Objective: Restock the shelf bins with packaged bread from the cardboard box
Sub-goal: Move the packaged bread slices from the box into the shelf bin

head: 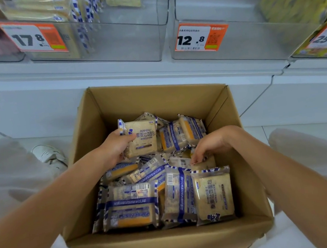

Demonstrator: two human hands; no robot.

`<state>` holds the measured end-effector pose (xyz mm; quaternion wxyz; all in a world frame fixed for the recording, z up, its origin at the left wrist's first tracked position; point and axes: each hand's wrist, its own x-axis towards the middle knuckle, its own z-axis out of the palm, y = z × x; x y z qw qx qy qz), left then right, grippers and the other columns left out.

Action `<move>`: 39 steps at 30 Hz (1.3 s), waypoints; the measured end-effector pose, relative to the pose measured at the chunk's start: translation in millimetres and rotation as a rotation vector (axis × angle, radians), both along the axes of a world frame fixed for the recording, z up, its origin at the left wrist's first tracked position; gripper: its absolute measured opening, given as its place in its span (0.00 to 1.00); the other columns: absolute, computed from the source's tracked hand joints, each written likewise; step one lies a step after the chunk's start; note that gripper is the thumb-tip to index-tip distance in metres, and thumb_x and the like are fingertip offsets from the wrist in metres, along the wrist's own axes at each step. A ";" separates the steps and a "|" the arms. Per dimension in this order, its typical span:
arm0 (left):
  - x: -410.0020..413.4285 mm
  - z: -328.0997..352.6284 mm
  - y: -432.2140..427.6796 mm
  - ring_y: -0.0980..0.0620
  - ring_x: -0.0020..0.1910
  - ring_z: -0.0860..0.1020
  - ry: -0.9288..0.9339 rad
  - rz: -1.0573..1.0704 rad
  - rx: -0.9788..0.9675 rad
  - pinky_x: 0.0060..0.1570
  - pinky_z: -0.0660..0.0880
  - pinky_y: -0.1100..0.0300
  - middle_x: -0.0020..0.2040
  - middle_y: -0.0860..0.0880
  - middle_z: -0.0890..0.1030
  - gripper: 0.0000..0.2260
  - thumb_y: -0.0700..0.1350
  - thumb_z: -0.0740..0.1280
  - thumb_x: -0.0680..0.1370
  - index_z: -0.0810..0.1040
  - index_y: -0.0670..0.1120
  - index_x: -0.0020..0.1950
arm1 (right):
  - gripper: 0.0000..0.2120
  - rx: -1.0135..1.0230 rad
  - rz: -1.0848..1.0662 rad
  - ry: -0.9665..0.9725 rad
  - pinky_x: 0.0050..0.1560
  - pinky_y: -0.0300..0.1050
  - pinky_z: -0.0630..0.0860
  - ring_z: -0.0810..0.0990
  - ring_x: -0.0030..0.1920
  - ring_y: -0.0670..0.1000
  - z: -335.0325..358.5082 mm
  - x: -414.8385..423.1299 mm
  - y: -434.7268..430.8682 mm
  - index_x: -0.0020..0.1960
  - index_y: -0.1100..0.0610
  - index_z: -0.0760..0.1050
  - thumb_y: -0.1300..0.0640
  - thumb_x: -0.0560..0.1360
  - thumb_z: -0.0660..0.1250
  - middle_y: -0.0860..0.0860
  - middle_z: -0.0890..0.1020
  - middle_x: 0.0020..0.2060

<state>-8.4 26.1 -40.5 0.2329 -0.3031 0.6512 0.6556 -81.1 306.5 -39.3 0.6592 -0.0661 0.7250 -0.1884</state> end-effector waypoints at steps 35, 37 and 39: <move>-62.1 206.6 -51.6 0.54 0.43 0.78 0.831 0.055 -0.534 0.42 0.72 0.64 0.42 0.52 0.77 0.15 0.59 0.61 0.81 0.75 0.48 0.49 | 0.33 -0.877 -1.057 0.616 0.55 0.58 0.80 0.83 0.52 0.57 218.7 -43.9 -152.4 0.65 0.60 0.69 0.65 0.64 0.78 0.59 0.82 0.56; -84.4 216.8 -75.4 0.47 0.53 0.79 0.874 0.004 -0.700 0.52 0.74 0.53 0.51 0.48 0.80 0.19 0.59 0.58 0.82 0.76 0.45 0.58 | 0.26 -0.930 -1.139 0.663 0.51 0.57 0.82 0.84 0.52 0.59 236.2 -68.4 -159.1 0.64 0.61 0.70 0.70 0.69 0.73 0.61 0.82 0.56; -110.8 217.4 -104.1 0.44 0.62 0.76 0.850 -0.099 -0.948 0.61 0.72 0.48 0.65 0.44 0.77 0.22 0.57 0.58 0.82 0.72 0.44 0.70 | 0.23 -0.941 -1.171 0.721 0.48 0.53 0.82 0.84 0.51 0.58 240.2 -98.1 -169.4 0.63 0.60 0.71 0.70 0.70 0.72 0.59 0.83 0.54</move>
